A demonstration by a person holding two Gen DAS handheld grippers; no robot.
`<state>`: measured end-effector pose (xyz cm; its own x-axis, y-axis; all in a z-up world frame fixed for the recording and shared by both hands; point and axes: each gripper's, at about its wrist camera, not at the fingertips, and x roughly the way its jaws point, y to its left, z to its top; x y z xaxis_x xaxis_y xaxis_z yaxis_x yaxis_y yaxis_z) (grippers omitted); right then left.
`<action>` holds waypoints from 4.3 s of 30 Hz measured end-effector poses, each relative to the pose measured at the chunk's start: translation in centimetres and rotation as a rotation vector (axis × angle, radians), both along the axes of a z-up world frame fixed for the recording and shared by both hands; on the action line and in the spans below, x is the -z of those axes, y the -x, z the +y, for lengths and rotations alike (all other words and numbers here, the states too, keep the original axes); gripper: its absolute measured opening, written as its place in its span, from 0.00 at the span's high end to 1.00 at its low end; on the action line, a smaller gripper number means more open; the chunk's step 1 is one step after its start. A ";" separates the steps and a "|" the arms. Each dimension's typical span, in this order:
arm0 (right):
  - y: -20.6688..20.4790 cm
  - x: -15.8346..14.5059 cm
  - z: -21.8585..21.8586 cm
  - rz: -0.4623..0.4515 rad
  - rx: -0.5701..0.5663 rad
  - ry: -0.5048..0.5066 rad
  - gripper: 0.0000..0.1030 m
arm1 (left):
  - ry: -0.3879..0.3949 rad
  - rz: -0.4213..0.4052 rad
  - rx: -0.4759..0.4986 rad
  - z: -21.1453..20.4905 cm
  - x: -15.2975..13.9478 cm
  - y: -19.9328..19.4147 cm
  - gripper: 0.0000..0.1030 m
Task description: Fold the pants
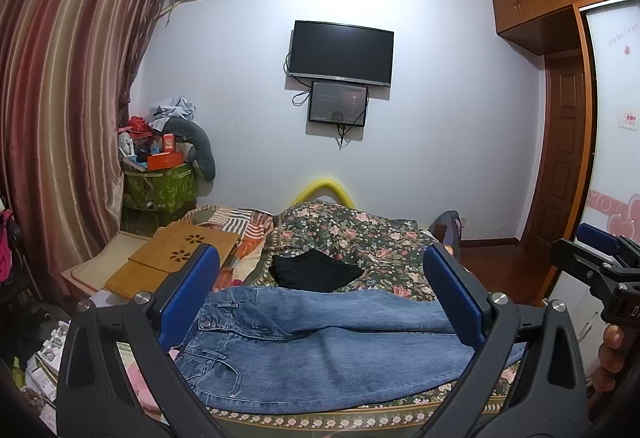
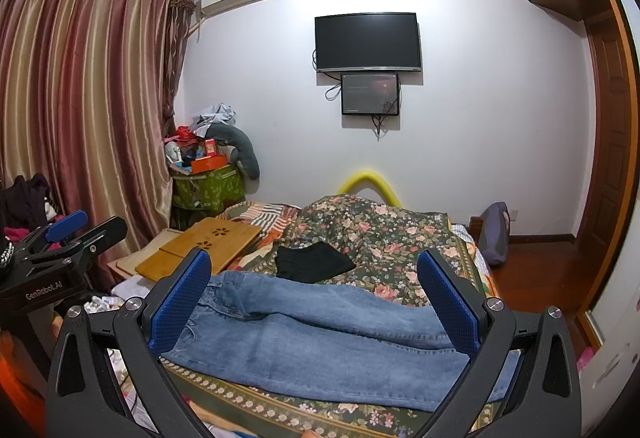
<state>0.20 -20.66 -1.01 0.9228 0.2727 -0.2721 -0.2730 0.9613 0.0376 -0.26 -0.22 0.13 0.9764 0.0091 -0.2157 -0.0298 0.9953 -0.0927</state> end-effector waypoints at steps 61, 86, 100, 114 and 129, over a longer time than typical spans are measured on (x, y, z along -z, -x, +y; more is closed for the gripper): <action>-0.4 0.8 0.6 0.016 0.003 0.001 0.01 | 0.003 0.007 0.003 0.3 0.7 -0.6 0.00; -15.4 8.2 -4.0 0.245 0.127 0.065 0.01 | 0.000 0.276 -0.126 9.0 7.1 -19.0 0.00; -26.1 15.2 -4.8 0.457 0.057 0.116 0.02 | 0.000 0.572 -0.243 19.1 17.0 -34.3 0.18; -34.9 22.7 -2.7 0.661 -0.106 0.132 0.12 | 0.120 0.900 -0.173 24.4 29.0 -42.9 0.25; -37.3 25.1 -1.6 0.758 -0.256 0.158 0.46 | 0.338 0.985 -0.094 26.2 32.1 -45.3 0.38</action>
